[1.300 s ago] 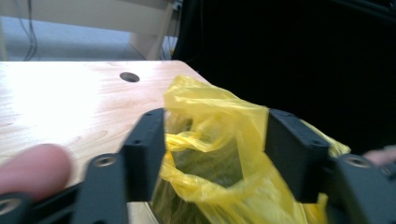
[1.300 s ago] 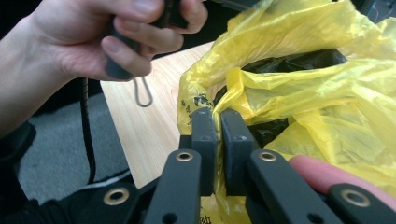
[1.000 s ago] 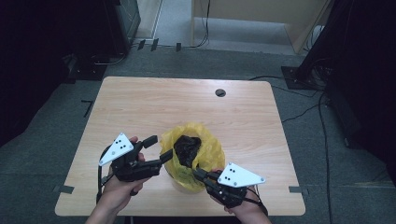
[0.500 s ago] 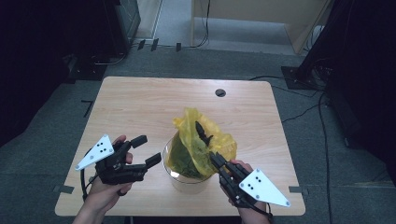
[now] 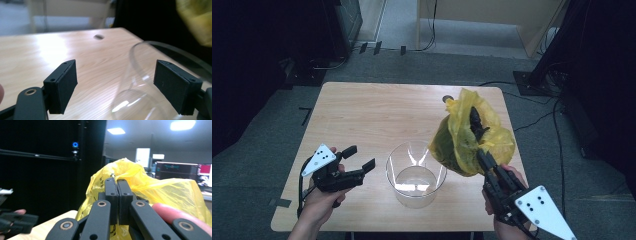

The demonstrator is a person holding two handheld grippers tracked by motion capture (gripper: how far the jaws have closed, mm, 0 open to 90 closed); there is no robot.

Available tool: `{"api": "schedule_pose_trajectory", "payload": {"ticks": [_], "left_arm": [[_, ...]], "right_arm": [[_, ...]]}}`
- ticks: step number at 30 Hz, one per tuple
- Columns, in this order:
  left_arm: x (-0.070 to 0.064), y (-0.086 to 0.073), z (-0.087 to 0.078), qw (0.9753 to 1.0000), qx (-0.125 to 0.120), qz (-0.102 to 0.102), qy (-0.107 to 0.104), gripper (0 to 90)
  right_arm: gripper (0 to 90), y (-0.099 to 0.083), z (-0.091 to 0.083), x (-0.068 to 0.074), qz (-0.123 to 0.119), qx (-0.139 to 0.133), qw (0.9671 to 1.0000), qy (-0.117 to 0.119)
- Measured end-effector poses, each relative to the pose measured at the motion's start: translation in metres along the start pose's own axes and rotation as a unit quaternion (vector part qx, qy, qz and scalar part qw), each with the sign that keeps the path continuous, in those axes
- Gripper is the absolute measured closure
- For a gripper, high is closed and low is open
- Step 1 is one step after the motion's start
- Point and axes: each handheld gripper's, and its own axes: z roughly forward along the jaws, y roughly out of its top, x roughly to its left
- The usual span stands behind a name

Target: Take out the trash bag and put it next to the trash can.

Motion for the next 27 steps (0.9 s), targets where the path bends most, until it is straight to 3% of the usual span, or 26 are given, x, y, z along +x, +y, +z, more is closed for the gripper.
{"api": "schedule_pose_trajectory", "payload": {"ticks": [5,11,19,24,27], "left_arm": [[0.018,-0.023,0.004,0.9989,0.03,-0.022,0.028,18.6],[0.039,-0.049,0.0,0.9952,0.055,-0.046,0.066,18.6],[0.065,-0.079,-0.009,0.9867,0.085,-0.068,0.121,18.5],[0.072,-0.096,-0.006,0.9802,0.123,-0.051,0.147,18.5],[0.074,-0.102,-0.001,0.9766,0.137,-0.043,0.16,18.5]], "right_arm": [[89.6,-0.007,0.003,-0.022,0.02,0.014,0.999,-0.037],[89.6,-0.031,0.013,-0.041,0.023,0.043,0.9963,-0.07],[89.6,-0.069,0.03,-0.057,0.04,0.088,0.991,-0.092],[89.6,-0.094,0.04,-0.058,0.048,0.123,0.9869,-0.092],[89.6,-0.107,0.047,-0.056,0.054,0.139,0.9856,-0.08]]}}
